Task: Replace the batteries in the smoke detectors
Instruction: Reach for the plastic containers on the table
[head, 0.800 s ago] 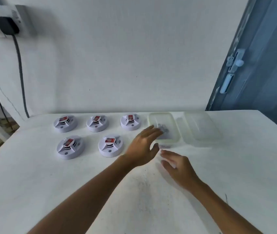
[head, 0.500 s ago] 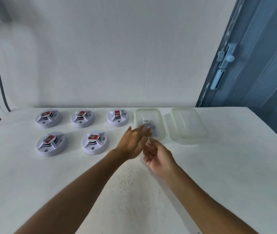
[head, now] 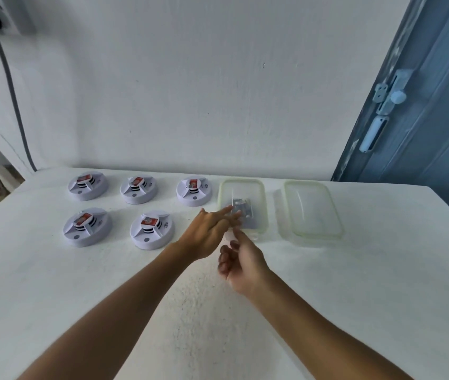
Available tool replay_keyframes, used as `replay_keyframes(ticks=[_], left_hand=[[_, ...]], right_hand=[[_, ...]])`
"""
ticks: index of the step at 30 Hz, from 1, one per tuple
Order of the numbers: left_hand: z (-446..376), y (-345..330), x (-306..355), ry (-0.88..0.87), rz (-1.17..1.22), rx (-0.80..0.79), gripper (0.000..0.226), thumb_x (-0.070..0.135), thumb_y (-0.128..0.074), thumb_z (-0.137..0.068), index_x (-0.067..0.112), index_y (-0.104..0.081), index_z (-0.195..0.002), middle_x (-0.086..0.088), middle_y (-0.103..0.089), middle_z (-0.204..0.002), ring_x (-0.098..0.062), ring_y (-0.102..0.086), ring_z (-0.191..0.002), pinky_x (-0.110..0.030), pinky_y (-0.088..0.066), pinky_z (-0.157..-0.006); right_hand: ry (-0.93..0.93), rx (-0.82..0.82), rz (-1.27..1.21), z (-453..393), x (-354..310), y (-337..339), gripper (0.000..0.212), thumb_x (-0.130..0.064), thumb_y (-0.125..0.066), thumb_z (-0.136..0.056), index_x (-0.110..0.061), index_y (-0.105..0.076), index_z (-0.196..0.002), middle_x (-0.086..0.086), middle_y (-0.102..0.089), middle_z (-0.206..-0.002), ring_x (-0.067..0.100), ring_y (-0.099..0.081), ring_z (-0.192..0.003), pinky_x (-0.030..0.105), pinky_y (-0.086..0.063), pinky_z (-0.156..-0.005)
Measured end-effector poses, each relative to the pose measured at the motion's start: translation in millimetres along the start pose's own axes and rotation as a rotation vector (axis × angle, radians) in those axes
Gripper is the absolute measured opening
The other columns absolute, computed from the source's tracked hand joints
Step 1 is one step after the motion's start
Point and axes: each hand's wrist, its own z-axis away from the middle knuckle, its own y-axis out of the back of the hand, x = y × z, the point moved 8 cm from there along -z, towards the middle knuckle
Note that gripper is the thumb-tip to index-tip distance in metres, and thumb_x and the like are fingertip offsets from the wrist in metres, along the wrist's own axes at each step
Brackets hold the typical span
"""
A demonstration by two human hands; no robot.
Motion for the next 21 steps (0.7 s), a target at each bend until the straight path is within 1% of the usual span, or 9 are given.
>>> replay_keyframes(ticks=[2, 4, 7, 9, 10, 12, 14, 17, 21], left_hand=[[1, 0, 2, -0.01, 0.002, 0.023, 0.069, 0.038, -0.017, -0.083, 0.011, -0.069, -0.119, 0.014, -0.048, -0.137, -0.01, -0.038, -0.14, -0.054, -0.031, -0.109], [2, 0, 5, -0.015, -0.02, 0.04, 0.073, 0.04, -0.013, -0.083, 0.01, -0.068, -0.12, 0.011, -0.047, -0.14, -0.006, -0.034, -0.139, -0.047, -0.03, -0.109], [6, -5, 5, 0.026, -0.073, 0.057, 0.075, 0.042, -0.012, -0.081, 0.014, -0.067, -0.123, 0.011, -0.043, -0.145, 0.001, -0.026, -0.139, -0.042, -0.02, -0.111], [9, -10, 6, 0.063, -0.09, 0.082, 0.072, 0.041, -0.014, -0.08, 0.02, -0.063, -0.128, 0.012, -0.043, -0.147, -0.004, -0.021, -0.145, -0.049, -0.011, -0.116], [12, -13, 7, 0.071, -0.106, 0.097, 0.072, 0.041, -0.014, -0.08, 0.021, -0.06, -0.132, 0.012, -0.043, -0.148, -0.006, -0.017, -0.146, -0.052, -0.008, -0.117], [17, -18, 11, 0.083, -0.17, 0.114, 0.072, 0.041, -0.015, -0.08, 0.021, -0.053, -0.138, 0.013, -0.038, -0.151, -0.005, -0.008, -0.146, -0.057, -0.006, -0.118], [21, -20, 14, 0.106, -0.245, 0.117, 0.073, 0.043, -0.015, -0.079, 0.024, -0.052, -0.139, 0.013, -0.025, -0.156, -0.006, 0.001, -0.146, -0.058, -0.005, -0.118], [27, -20, 15, 0.123, -0.33, 0.101, 0.071, 0.048, -0.014, -0.082, 0.03, -0.048, -0.141, 0.01, -0.003, -0.159, -0.015, 0.012, -0.148, -0.058, -0.003, -0.117], [33, -21, 14, 0.094, -0.432, 0.011, 0.064, 0.046, -0.015, -0.09, 0.031, -0.036, -0.148, 0.005, -0.006, -0.161, -0.016, 0.016, -0.146, -0.059, -0.001, -0.118]], right_hand=[[-0.061, -0.128, 0.409, 14, -10, 3, 0.029, -0.034, -0.057, -0.093, -0.009, -0.057, -0.078, 0.006, -0.055, -0.051, 0.012, -0.038, -0.034, 0.017, -0.026, -0.037], [0.024, -0.259, 0.955, 31, -33, 0, 0.029, -0.027, -0.059, -0.091, -0.003, -0.065, -0.076, 0.009, -0.06, -0.051, 0.012, -0.033, -0.032, 0.019, -0.022, -0.037], [0.53, -0.168, 1.315, 35, -99, -22, 0.021, -0.017, -0.061, -0.087, 0.0, -0.068, -0.077, 0.007, -0.063, -0.056, 0.011, -0.046, -0.038, 0.022, -0.035, -0.045], [1.02, 0.061, 1.386, 35, -146, -38, 0.014, -0.015, -0.057, -0.086, -0.008, -0.068, -0.08, 0.002, -0.067, -0.07, 0.017, -0.061, -0.062, 0.027, -0.045, -0.061], [1.156, 0.112, 1.435, 30, -157, -45, 0.014, -0.014, -0.055, -0.086, -0.01, -0.068, -0.088, 0.002, -0.069, -0.083, 0.021, -0.063, -0.076, 0.03, -0.048, -0.069], [1.162, 0.027, 1.606, -2, -162, -55, 0.029, -0.013, -0.049, -0.09, -0.01, -0.064, -0.115, 0.006, -0.064, -0.118, 0.024, -0.059, -0.106, 0.034, -0.048, -0.088], [1.032, -0.047, 1.837, -35, -159, -57, 0.041, -0.017, -0.042, -0.096, -0.008, -0.048, -0.136, 0.011, -0.044, -0.143, 0.026, -0.04, -0.133, 0.039, -0.037, -0.105], [0.989, -0.065, 2.086, -61, -155, -57, 0.05, -0.027, -0.032, -0.102, -0.004, -0.029, -0.146, 0.016, -0.026, -0.154, 0.033, -0.02, -0.143, 0.045, -0.022, -0.113], [0.981, -0.007, 2.169, -70, -145, -49, 0.049, -0.033, -0.027, -0.102, -0.008, -0.028, -0.145, 0.018, -0.029, -0.152, 0.035, -0.024, -0.14, 0.046, -0.021, -0.114]])
